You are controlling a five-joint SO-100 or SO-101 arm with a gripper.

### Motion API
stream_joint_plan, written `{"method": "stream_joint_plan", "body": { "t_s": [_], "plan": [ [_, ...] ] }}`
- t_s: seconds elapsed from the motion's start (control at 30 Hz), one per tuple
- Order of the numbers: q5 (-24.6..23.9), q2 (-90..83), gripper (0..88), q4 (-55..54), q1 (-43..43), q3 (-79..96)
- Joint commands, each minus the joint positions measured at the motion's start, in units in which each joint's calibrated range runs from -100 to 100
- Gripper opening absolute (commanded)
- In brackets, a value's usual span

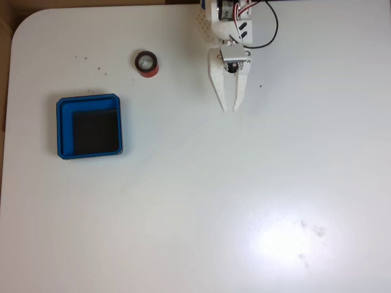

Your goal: Pick the red roll and drop it in the blue box

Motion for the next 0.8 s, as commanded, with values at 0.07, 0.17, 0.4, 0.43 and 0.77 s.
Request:
{"method": "stream_joint_plan", "body": {
  "t_s": [0.07,0.17,0.4,0.43,0.77],
  "plan": [
    [0.03,-0.27,0.8,-0.71,0.27,0.9],
    [0.03,-0.27,0.8,-0.71,0.27,0.9],
    [0.03,-0.27,0.8,-0.71,0.27,0.9],
    [0.03,-0.27,0.8,-0.71,0.27,0.9],
    [0.11,-0.27,0.8,-0.71,-0.02,0.9]
  ]
}}
